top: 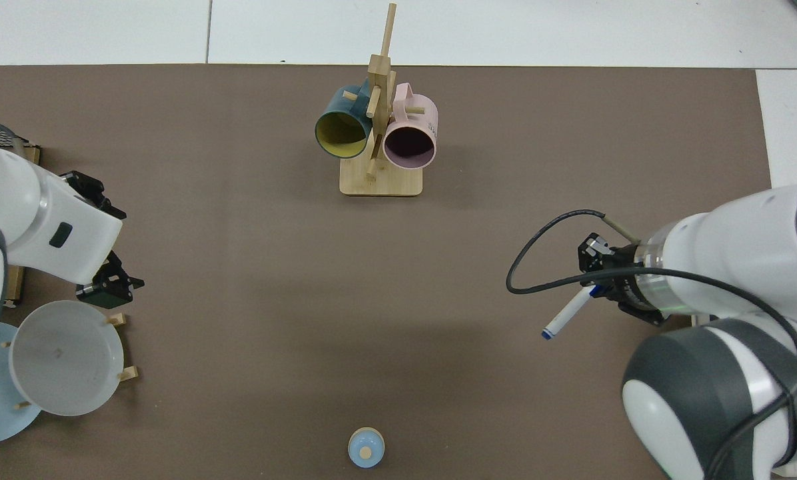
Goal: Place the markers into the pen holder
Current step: 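Lift the marker with the right gripper while the left gripper approaches, then grasp the marker with the left gripper beside the right gripper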
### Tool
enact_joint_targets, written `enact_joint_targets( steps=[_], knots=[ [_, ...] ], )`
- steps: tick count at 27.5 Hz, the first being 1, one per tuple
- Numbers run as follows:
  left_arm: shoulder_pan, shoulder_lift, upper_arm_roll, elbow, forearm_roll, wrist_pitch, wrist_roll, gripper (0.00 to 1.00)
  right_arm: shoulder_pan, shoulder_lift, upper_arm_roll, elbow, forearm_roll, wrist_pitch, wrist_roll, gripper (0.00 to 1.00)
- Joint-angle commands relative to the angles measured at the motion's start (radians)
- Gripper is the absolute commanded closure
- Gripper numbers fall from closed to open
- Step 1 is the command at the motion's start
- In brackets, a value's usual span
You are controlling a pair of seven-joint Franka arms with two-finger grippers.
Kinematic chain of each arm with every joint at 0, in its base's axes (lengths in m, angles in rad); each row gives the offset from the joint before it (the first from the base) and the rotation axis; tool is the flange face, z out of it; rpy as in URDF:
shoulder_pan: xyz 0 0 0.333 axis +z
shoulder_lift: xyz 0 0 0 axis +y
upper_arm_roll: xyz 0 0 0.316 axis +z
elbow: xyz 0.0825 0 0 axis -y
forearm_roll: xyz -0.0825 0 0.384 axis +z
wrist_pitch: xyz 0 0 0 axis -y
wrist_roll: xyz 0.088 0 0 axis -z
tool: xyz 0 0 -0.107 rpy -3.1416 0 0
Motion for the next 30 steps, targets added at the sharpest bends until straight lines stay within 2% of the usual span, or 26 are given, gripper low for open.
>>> enact_joint_targets(
  steps=[1, 6, 9, 12, 16, 21, 27, 30],
  knots=[
    [-0.019, -0.033, -0.043, -0.041, -0.010, 0.017, 0.017, 0.00, -0.003, -0.026, 0.086, -0.002, 0.068, -0.023, 0.281, 1.00],
    [-0.019, -0.057, -0.127, -0.074, -0.013, 0.044, 0.009, 0.00, -0.003, -0.030, 0.152, -0.001, 0.096, -0.004, 0.398, 1.00],
    [-0.019, -0.092, -0.162, -0.141, -0.015, 0.110, 0.004, 0.00, 0.002, -0.026, 0.170, -0.002, 0.130, 0.036, 0.497, 1.00],
    [-0.019, -0.141, -0.179, -0.241, -0.034, 0.216, 0.032, 0.00, 0.011, -0.016, 0.213, -0.002, 0.131, 0.066, 0.583, 1.00],
    [-0.025, -0.200, -0.189, -0.334, -0.214, 0.325, 0.151, 0.00, 0.014, 0.004, 0.275, -0.002, 0.131, 0.109, 0.674, 1.00],
    [-0.050, -0.250, -0.227, -0.399, -0.284, 0.347, 0.176, 0.00, 0.014, 0.021, 0.319, -0.018, 0.128, 0.155, 0.729, 1.00],
    [-0.064, -0.384, -0.224, -0.567, -0.511, 0.412, 0.341, 0.00, 0.035, 0.076, 0.325, -0.019, 0.116, 0.201, 0.794, 1.00],
    [-0.064, -0.415, -0.222, -0.604, -0.560, 0.411, 0.414, 0.00, 0.052, 0.084, 0.325, -0.022, 0.118, 0.207, 0.797, 1.00]
  ],
)
